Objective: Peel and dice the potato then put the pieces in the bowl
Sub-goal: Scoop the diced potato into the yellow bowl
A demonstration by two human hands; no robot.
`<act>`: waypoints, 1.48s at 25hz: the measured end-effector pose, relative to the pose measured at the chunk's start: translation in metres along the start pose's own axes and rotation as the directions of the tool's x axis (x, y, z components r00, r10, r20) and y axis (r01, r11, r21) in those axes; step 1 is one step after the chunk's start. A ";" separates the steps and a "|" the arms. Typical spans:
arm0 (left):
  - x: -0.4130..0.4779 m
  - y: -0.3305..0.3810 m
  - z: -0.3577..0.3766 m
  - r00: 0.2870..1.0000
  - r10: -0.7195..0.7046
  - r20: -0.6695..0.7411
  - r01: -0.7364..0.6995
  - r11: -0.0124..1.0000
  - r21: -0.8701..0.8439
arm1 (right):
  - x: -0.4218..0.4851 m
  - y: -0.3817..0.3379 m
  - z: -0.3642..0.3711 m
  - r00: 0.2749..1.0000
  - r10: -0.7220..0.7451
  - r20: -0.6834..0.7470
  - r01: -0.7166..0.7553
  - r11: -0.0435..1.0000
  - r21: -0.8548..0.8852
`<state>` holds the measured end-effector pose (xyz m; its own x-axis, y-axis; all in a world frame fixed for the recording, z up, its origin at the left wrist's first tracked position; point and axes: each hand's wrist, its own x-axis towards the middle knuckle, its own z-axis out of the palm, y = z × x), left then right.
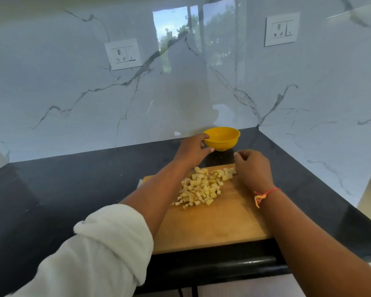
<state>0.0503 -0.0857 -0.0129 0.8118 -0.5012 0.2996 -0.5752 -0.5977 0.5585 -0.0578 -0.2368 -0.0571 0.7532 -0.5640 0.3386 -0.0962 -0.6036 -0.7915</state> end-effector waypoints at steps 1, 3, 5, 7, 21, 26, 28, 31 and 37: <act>0.014 -0.003 0.005 0.999 -0.003 0.038 0.002 1.000 0.030 | -0.001 0.001 0.000 1.000 -0.022 -0.002 0.022 1.000 -0.010; 0.041 -0.009 0.014 0.997 -0.003 0.074 -0.005 0.994 0.108 | -0.001 0.006 -0.001 0.999 -0.051 -0.012 0.050 0.998 -0.036; 0.059 -0.017 0.020 0.995 -0.017 0.096 0.003 0.988 0.152 | -0.001 0.010 -0.002 0.998 -0.060 -0.011 0.060 0.996 -0.062; 0.068 -0.021 0.023 0.995 -0.025 0.099 0.009 0.986 0.166 | 0.000 0.012 0.000 0.997 -0.075 0.001 0.075 0.993 -0.093; -0.006 -0.042 -0.007 0.998 0.027 0.060 -0.029 0.999 0.043 | -0.010 0.004 0.002 0.962 -0.202 0.184 0.245 0.935 -0.257; -0.039 -0.033 -0.014 0.998 -0.058 0.001 0.058 0.998 0.023 | -0.011 0.000 0.006 0.924 -0.210 0.321 0.328 0.864 -0.381; -0.052 -0.032 -0.011 0.994 -0.051 0.098 0.047 0.998 0.042 | -0.012 -0.005 0.009 0.906 -0.190 0.379 0.348 0.843 -0.411; -0.070 -0.027 0.004 0.979 -0.018 0.205 -0.006 0.993 0.117 | -0.015 -0.011 0.013 0.882 -0.197 0.428 0.386 0.823 -0.417; -0.083 -0.014 0.023 0.998 -0.010 0.061 -0.006 0.966 0.259 | -0.026 -0.019 0.019 0.823 -0.249 0.510 0.481 0.783 -0.394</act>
<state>-0.0112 -0.0507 -0.0633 0.8097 -0.5327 0.2463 -0.5869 -0.7362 0.3370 -0.0635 -0.1997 -0.0604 0.9760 -0.0262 0.2160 0.0308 -0.9661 -0.2565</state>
